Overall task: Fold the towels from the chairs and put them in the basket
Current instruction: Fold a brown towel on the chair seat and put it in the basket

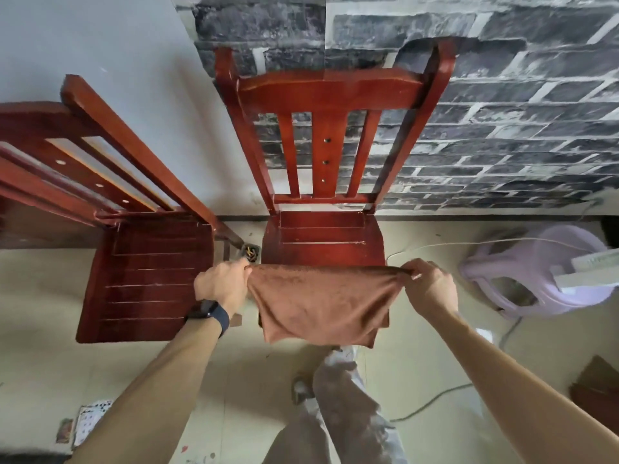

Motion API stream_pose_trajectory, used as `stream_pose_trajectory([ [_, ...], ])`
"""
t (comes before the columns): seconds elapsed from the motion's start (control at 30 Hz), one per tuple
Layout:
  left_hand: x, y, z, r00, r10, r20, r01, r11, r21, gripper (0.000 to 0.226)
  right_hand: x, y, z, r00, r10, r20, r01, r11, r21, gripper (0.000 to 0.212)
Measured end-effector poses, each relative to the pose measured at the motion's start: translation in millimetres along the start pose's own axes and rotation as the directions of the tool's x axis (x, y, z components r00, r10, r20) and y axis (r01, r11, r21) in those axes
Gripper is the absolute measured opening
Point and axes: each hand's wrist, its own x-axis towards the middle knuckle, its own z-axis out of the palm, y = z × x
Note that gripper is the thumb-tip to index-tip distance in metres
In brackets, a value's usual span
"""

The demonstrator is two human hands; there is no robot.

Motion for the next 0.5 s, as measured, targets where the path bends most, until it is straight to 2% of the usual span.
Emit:
stream_pose_trajectory([
  [0.1,59,22,19,0.988,-0.142,0.058,0.148,0.982,-0.116,0.027,66,-2,35,0.999,0.021,-0.024,-0.021,1.000,-0.008,0.018],
  [0.2,114,36,40,0.975,-0.207,0.086,0.223,0.930,-0.292,0.025,122,-5,70,0.996,0.068,-0.060,-0.064,0.995,0.075,0.016],
  [0.27,146,37,61,0.970,-0.228,0.079,0.238,0.845,-0.480,0.025,150,-5,91,0.994,0.076,-0.081,-0.063,0.987,0.148,0.019],
  [0.37,169,35,100,0.957,-0.250,0.145,0.280,0.674,-0.684,0.044,162,5,114,0.991,0.126,-0.042,-0.112,0.965,0.238,0.038],
  [0.43,158,33,131,0.945,-0.233,0.228,0.326,0.670,-0.667,0.051,148,24,132,0.985,0.171,0.032,-0.174,0.957,0.233,0.044],
  [0.5,129,31,167,0.924,-0.220,0.313,0.368,0.732,-0.573,0.045,119,51,155,0.962,0.235,0.137,-0.260,0.943,0.208,0.038],
])
